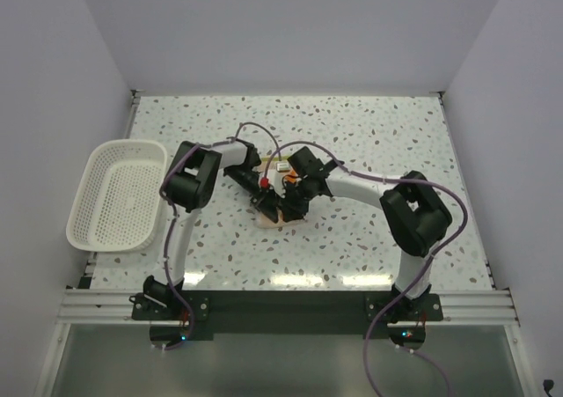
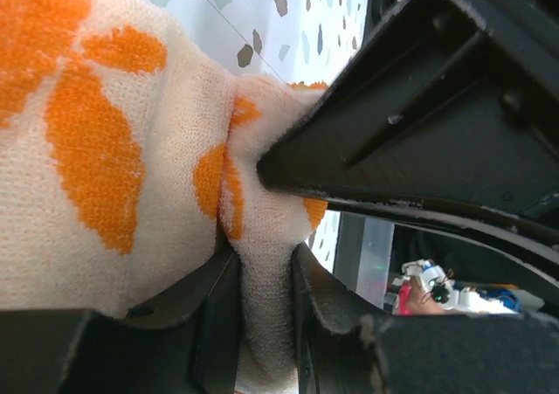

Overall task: Roll the towels
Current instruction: Roll the towel

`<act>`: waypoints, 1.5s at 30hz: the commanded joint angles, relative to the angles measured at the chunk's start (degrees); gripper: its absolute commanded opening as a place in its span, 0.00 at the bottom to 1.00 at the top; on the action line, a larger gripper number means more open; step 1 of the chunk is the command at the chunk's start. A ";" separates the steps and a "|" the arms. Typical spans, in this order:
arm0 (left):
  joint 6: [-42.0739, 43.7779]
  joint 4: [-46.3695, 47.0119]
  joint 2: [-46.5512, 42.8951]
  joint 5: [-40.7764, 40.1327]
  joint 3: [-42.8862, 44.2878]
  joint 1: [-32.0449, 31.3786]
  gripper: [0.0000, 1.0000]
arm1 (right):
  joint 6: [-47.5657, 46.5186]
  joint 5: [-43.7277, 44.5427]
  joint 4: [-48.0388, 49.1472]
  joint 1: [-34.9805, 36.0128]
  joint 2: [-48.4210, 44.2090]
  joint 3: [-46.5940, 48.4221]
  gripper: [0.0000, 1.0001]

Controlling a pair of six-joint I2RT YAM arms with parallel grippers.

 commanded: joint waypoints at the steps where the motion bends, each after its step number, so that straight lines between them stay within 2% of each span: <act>1: 1.37 7.99 2.05 -10.70 -3.59 1.03 0.32 | 0.03 0.14 -0.96 0.05 1.97 2.41 0.26; 3: 0.32 9.57 0.99 -10.17 -5.87 1.82 0.35 | 0.82 -0.47 -1.39 -0.04 2.85 3.99 0.13; 4: -0.29 10.45 -0.58 -9.99 -6.93 2.26 0.37 | 1.26 -1.78 -2.70 0.05 4.16 4.87 0.11; 7: -2.40 14.40 -4.88 -8.94 -11.85 4.63 0.48 | 2.67 -3.55 -5.17 -0.04 6.89 8.21 0.03; 8: -3.45 15.63 -6.30 -7.72 -13.34 6.29 0.56 | 2.84 -4.51 -5.44 0.05 7.25 8.83 0.00; 10: -4.25 18.88 -10.25 -6.57 -17.21 7.88 0.63 | 3.72 -5.39 -5.27 -0.04 8.04 9.09 0.00; 11: -4.86 19.85 -11.57 -5.52 -18.35 9.37 0.71 | 3.90 -6.09 -5.44 -0.04 8.39 9.44 0.00; 14: -7.05 23.72 -15.97 -4.46 -21.87 11.83 0.75 | 5.04 -7.15 -6.23 0.05 9.88 10.76 0.00; 22: -15.23 34.09 -24.23 -3.75 -27.33 17.64 0.75 | 5.04 -6.10 -9.92 0.13 10.68 13.40 0.00; 26: -18.31 37.69 -28.54 -2.79 -28.47 22.11 0.70 | 5.22 -6.01 -12.90 0.40 12.43 15.76 0.00; 28: -19.54 40.68 -32.66 -2.70 -29.96 22.83 0.68 | 6.27 -6.62 -15.27 0.31 14.18 17.17 0.00; 29: -21.03 41.91 -34.42 -2.52 -30.75 25.70 0.69 | 6.88 -6.89 -15.98 0.40 14.89 18.66 0.00; 31: -23.40 47.00 -40.22 -2.61 -34.43 27.22 0.69 | 9.60 -7.15 -18.69 0.31 16.73 20.86 0.00; 32: -22.63 47.63 -42.32 -4.52 -35.58 27.66 0.69 | 10.48 -7.85 -20.10 0.40 19.27 23.74 0.00; 37: -14.03 48.95 -57.97 -13.93 -46.29 26.96 0.72 | 16.99 -11.54 -24.78 0.40 25.00 29.48 0.00; 40: -4.80 48.95 -67.28 -21.75 -54.29 23.98 0.73 | 19.72 -14.18 -26.62 0.40 28.07 32.20 0.00; 43: 2.41 51.75 -78.00 -29.92 -62.73 15.12 0.73 | 20.95 -16.03 -29.95 0.31 31.94 35.72 0.00; 45: 4.62 56.76 -84.84 -34.67 -68.18 8.09 0.78 | 21.30 -16.47 -31.79 0.40 33.87 37.48 0.00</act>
